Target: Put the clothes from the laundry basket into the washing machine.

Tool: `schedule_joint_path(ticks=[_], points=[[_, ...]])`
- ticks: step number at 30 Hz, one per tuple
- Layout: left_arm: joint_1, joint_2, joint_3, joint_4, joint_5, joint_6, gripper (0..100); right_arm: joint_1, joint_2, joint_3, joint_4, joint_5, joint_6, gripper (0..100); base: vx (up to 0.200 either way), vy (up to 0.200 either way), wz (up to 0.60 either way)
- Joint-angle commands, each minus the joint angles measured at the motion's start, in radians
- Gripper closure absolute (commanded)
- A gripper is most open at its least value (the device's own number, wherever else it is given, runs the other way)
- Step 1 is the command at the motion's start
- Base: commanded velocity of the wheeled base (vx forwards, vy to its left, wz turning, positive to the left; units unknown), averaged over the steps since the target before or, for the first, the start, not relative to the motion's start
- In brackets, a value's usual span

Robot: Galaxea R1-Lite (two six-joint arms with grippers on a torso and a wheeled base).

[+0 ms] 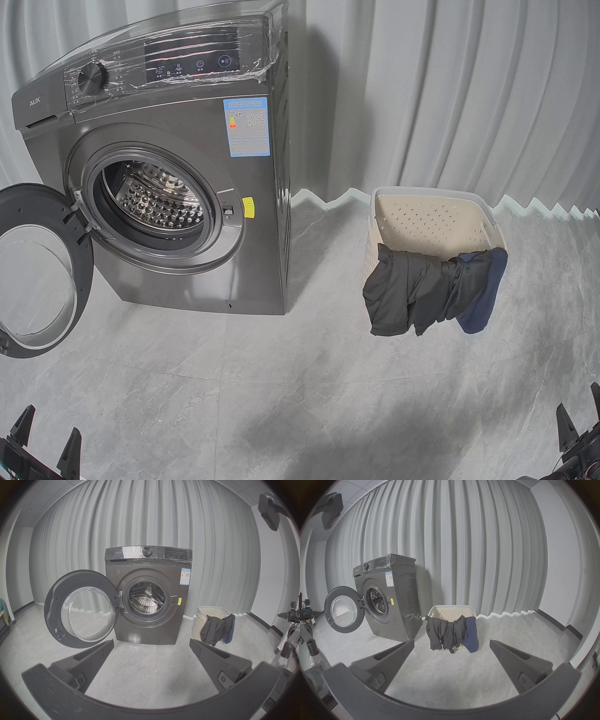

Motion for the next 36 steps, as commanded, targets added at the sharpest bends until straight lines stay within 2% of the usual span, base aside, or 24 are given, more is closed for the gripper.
schedule_joint_path(ticks=[1,3,21,30,36], points=[[0.000,-0.018,0.013,0.001,0.000,-0.001,0,0.000,-0.013,0.016,0.000,0.000,0.000,0,0.000,0.000,0.00],[0.000,-0.018,0.013,0.000,0.000,-0.001,0,0.000,-0.013,0.016,0.000,0.000,0.000,0,0.000,0.000,0.00],[0.000,-0.018,0.013,0.000,0.002,-0.002,0,0.000,-0.013,0.016,0.000,0.000,0.000,0,0.000,-0.200,0.00],[0.000,-0.018,0.013,0.000,0.002,-0.002,0,0.000,-0.013,0.016,0.000,0.000,0.000,0,0.000,0.000,0.00],[0.000,-0.018,0.013,0.000,0.002,-0.002,0,0.000,-0.013,0.016,0.000,0.000,0.000,0,0.200,0.000,0.00]])
